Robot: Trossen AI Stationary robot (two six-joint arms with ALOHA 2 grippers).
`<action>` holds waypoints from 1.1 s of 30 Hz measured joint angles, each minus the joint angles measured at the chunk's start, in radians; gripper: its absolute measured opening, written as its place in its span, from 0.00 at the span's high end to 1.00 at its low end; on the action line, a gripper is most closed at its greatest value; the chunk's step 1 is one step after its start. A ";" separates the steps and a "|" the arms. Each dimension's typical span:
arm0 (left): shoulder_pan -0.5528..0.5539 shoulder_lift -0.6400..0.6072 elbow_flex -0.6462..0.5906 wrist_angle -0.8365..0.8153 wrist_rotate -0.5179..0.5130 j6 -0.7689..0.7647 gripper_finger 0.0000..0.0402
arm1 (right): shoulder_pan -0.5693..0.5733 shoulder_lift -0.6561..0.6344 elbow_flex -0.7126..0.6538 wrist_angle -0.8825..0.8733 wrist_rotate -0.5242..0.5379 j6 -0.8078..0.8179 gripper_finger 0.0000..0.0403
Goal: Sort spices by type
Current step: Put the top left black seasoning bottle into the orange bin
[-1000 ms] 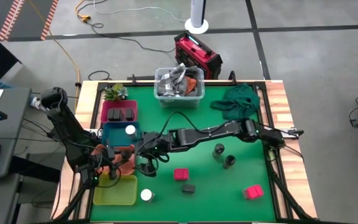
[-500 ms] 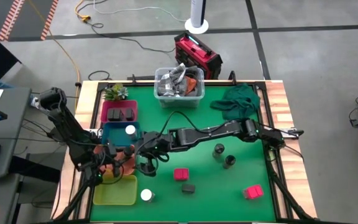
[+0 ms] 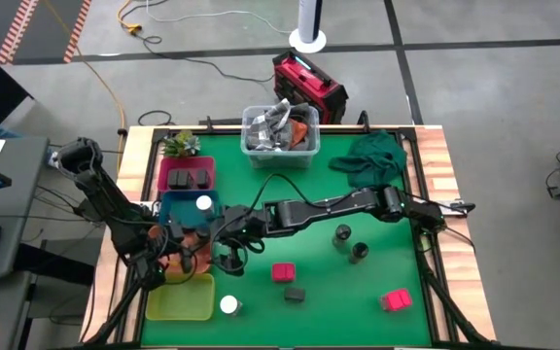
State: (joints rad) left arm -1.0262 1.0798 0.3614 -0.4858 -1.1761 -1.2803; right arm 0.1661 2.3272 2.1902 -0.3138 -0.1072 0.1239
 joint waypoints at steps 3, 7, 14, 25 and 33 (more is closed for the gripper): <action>0.011 0.000 0.000 0.024 0.001 0.028 0.46 | 0.000 0.000 0.000 0.000 -0.001 0.000 0.15; 0.031 0.000 0.000 0.033 0.024 0.065 0.44 | 0.000 -0.004 0.000 -0.005 -0.001 0.000 0.15; 0.048 0.000 0.000 0.032 0.045 0.073 0.43 | -0.005 -0.017 0.000 -0.014 -0.001 -0.001 0.15; 0.046 0.000 0.000 0.059 0.069 0.060 0.43 | -0.011 -0.019 0.000 -0.027 -0.001 -0.001 0.15; 0.046 0.000 0.000 0.082 0.125 0.080 0.34 | -0.011 -0.019 0.000 -0.027 -0.001 -0.001 0.15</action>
State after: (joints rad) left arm -0.9806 1.0798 0.3611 -0.4034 -1.0514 -1.2000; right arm 0.1556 2.3085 2.1902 -0.3408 -0.1085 0.1234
